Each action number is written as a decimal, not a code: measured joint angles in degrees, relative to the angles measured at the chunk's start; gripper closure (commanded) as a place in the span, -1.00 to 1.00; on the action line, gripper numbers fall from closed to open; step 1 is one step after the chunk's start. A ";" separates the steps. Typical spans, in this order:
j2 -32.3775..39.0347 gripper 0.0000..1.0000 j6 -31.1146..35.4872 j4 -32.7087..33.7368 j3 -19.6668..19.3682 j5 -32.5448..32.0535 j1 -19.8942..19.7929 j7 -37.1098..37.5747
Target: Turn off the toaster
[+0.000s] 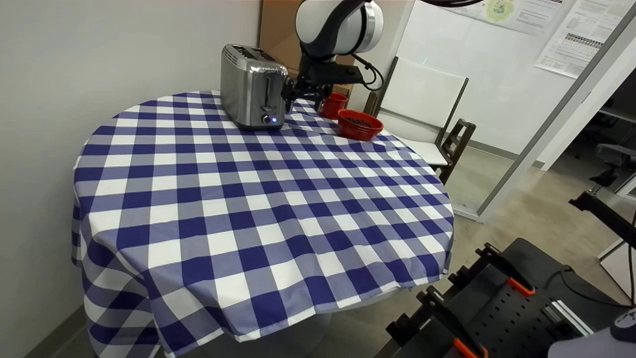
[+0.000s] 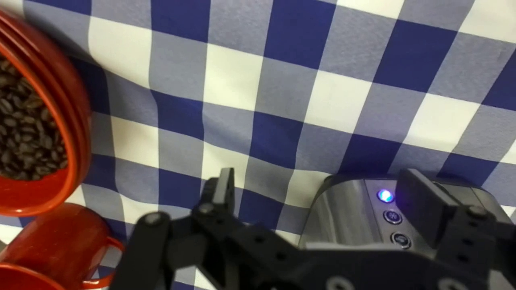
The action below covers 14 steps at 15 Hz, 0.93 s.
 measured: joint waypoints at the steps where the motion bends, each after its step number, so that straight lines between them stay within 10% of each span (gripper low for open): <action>1: 0.25 -1.00 0.10 0.11 0.04 0.13 0.00 0.00; 14: 6.57 -1.00 0.57 5.89 0.13 1.94 -0.06 0.00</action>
